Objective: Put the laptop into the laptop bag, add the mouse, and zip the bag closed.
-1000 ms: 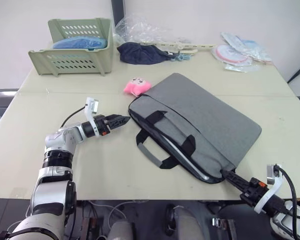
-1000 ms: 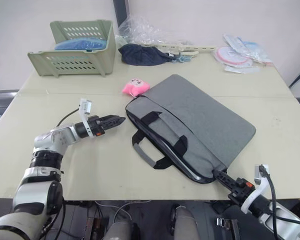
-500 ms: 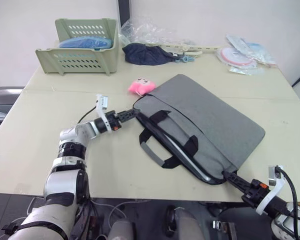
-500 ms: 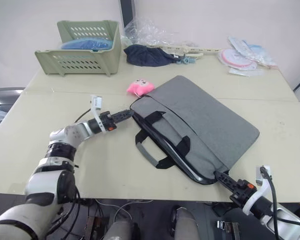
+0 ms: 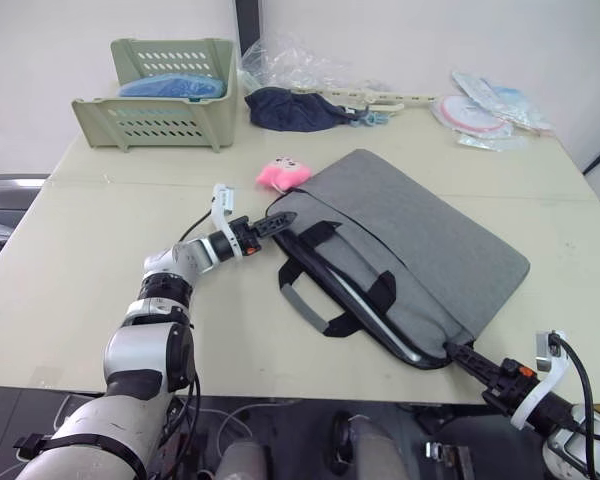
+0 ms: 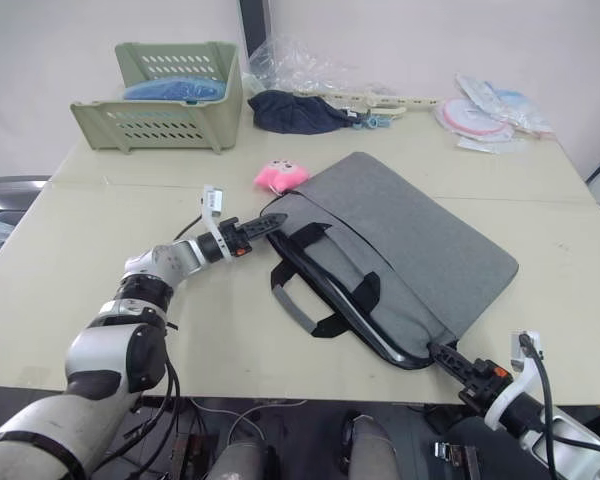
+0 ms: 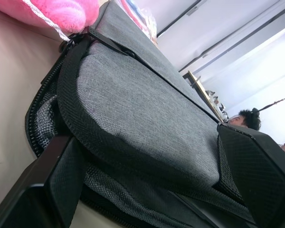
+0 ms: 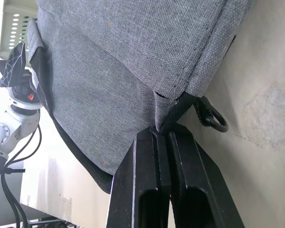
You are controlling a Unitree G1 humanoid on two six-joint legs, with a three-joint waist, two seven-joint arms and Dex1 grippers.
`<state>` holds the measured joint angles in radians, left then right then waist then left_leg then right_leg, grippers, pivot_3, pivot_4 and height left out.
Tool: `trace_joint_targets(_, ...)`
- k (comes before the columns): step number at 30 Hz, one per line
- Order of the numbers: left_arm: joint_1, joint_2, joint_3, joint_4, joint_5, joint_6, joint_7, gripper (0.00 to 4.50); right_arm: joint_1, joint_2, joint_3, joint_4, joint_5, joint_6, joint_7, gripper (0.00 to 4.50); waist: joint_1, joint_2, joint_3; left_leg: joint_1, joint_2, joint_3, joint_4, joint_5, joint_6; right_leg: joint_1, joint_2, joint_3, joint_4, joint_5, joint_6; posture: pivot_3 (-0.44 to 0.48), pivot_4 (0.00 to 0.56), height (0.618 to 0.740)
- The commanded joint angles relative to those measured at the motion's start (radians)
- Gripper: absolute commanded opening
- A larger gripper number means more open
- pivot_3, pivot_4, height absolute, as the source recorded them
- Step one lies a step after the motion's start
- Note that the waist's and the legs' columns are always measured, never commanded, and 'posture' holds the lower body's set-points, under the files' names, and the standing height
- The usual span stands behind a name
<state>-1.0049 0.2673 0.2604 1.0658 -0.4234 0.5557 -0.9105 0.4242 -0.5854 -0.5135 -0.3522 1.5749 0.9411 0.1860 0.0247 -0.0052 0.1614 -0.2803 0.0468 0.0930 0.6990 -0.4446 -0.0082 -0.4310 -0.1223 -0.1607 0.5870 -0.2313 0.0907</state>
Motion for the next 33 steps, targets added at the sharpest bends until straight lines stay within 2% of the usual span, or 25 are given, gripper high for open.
trace_joint_targets(1,-0.005,-0.023,0.015,0.032,-0.002,0.004,0.008,4.5,0.008,0.002,0.033,-0.01,-0.018,0.007,-0.008,0.03,-0.001,0.0,-0.001,0.0,0.0,0.0,0.0,0.0,0.0,0.0,0.0,0.0,0.0,0.0,0.0,0.0,0.15,0.74)
trace_joint_targets(5,-0.004,-0.017,0.02,0.034,0.003,0.007,0.006,4.5,0.01,0.004,0.037,-0.011,-0.024,0.006,-0.006,0.03,-0.001,0.0,-0.002,0.0,0.0,0.0,0.0,0.0,0.0,0.0,0.0,0.0,0.0,0.0,0.0,0.0,0.15,0.74)
trace_joint_targets(8,-0.003,-0.013,0.022,0.036,0.01,-0.004,0.033,3.67,0.009,0.004,0.039,-0.01,-0.027,0.006,-0.005,0.0,-0.002,-0.001,-0.002,0.0,0.0,0.0,0.0,0.0,0.0,0.0,0.0,0.0,0.0,0.0,0.0,0.0,0.15,0.74)
trace_joint_targets(14,-0.004,-0.013,0.017,0.038,0.013,-0.004,0.009,0.68,0.011,0.005,0.041,-0.009,-0.032,0.005,0.002,0.0,-0.002,-0.001,-0.002,-0.001,0.0,0.0,-0.001,0.0,0.0,0.0,0.0,-0.001,-0.001,0.0,0.0,0.0,0.15,0.74)
trace_joint_targets(15,-0.004,-0.012,0.018,0.039,0.013,-0.005,0.009,0.26,0.011,0.006,0.041,-0.009,-0.033,0.005,0.002,0.0,-0.002,-0.002,-0.003,-0.001,0.0,0.0,-0.001,0.0,0.0,0.0,0.0,-0.001,-0.001,0.0,0.0,0.0,0.15,0.74)
trace_joint_targets(16,-0.004,-0.012,0.019,0.04,0.012,-0.005,0.008,0.05,0.011,0.006,0.041,-0.009,-0.033,0.005,0.003,0.0,-0.002,-0.001,-0.003,0.0,0.0,0.0,-0.001,0.0,0.0,0.0,0.0,-0.001,-0.001,0.0,0.0,0.0,0.15,0.74)
trace_joint_targets(33,0.016,0.018,-0.003,-0.007,0.03,0.026,-0.002,0.05,0.003,-0.017,0.025,0.001,-0.038,0.01,0.021,0.0,-0.004,-0.001,-0.004,0.0,0.0,0.0,-0.001,0.0,0.001,0.0,0.0,-0.001,-0.001,0.0,0.0,0.0,0.15,0.74)
